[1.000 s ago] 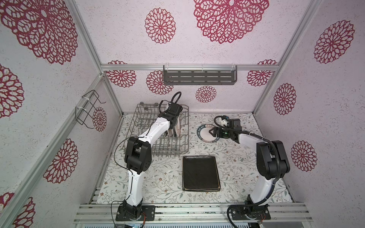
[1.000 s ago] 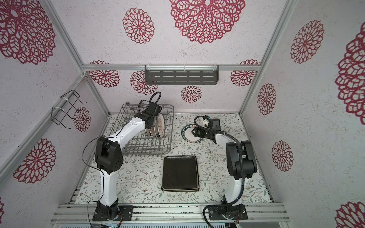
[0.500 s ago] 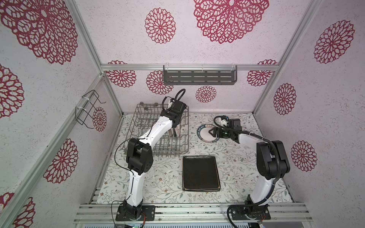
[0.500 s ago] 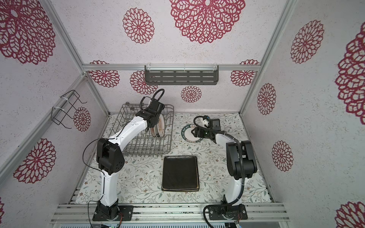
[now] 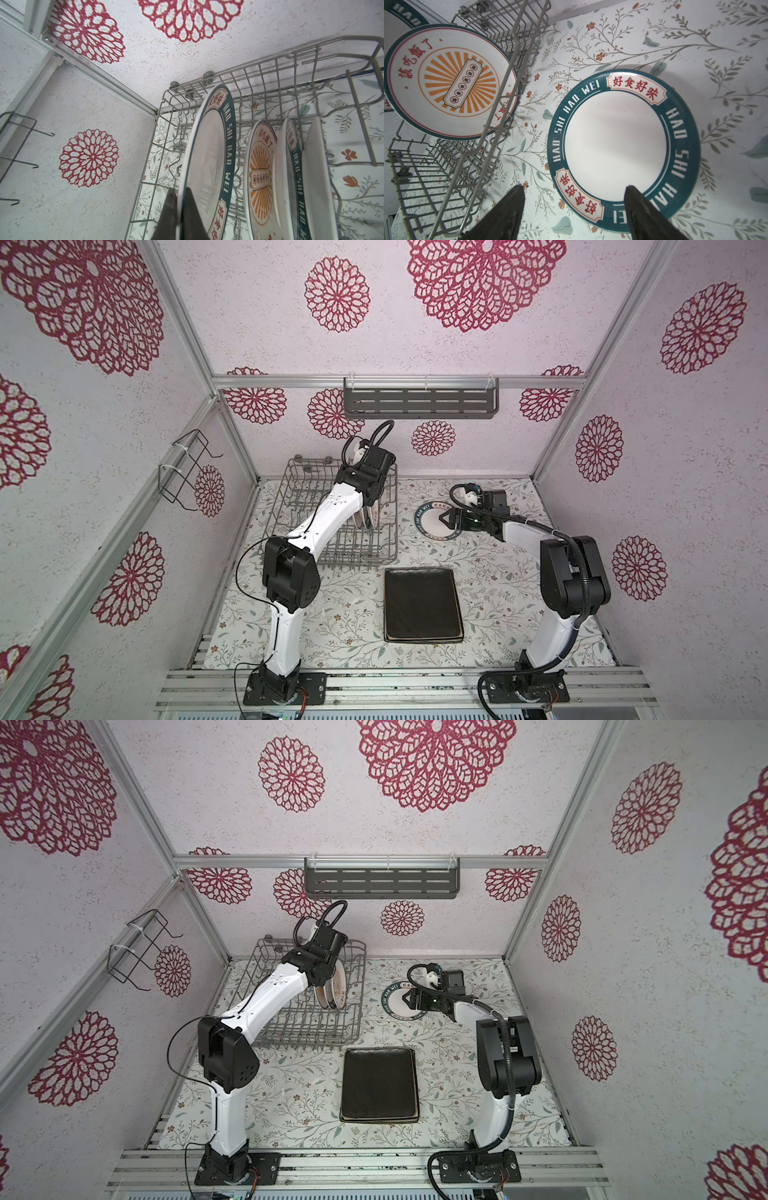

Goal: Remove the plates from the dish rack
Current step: 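Close the left gripper on the green-rimmed plate rim, then lift the green-rimmed plate from the rack with the left gripper while the right draws back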

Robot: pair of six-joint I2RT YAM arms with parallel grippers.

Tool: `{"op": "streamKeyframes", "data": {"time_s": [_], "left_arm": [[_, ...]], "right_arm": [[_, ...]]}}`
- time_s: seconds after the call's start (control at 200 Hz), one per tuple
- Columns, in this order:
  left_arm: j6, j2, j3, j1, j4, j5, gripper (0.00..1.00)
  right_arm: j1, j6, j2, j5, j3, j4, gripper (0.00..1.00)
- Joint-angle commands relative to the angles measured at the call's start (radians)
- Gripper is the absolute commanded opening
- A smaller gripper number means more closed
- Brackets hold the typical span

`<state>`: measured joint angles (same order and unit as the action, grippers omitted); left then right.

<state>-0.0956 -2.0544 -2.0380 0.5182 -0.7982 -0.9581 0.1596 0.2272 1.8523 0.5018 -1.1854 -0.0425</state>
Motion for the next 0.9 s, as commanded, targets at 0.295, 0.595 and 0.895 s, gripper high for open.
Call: {"op": "streamKeyframes", "data": {"time_s": [0.295, 0.595, 0.895], "left_arm": [[-0.051, 0.227, 0.013, 0.033, 0.011, 0.123, 0.00], [-0.143, 0.344, 0.035, 0.023, -0.031, 0.409, 0.00], [-0.230, 0.436, 0.144, 0.022, 0.014, 0.566, 0.00]], "right_arm": [[-0.011, -0.017, -0.141, 0.001, 0.041, 0.003, 0.79], [-0.038, 0.003, -0.299, 0.001, 0.081, 0.008, 0.79], [-0.052, 0.050, -0.430, 0.044, 0.144, -0.031, 0.80]]}}
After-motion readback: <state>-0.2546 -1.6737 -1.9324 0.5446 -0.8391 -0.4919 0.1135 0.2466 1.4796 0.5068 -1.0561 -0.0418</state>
